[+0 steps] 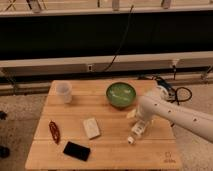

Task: Place the bottle in the ceramic bowl

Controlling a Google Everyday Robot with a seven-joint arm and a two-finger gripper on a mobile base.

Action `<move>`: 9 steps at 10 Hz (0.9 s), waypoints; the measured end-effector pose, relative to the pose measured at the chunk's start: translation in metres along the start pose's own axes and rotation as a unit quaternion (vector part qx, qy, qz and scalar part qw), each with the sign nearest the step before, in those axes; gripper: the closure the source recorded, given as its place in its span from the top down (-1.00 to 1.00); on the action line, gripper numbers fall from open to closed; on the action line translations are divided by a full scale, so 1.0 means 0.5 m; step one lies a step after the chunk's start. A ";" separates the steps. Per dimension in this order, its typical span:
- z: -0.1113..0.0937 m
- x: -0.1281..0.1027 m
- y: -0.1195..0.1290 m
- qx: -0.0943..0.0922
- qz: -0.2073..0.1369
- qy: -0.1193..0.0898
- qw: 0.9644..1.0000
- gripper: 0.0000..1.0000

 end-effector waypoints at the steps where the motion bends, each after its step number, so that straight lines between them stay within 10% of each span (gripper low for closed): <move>1: -0.001 0.001 0.001 0.000 0.000 0.000 1.000 0.59; 5: -0.001 0.002 0.005 0.003 -0.001 0.001 1.000 0.57; 9: -0.003 0.001 0.008 0.006 -0.002 0.001 1.000 -0.07</move>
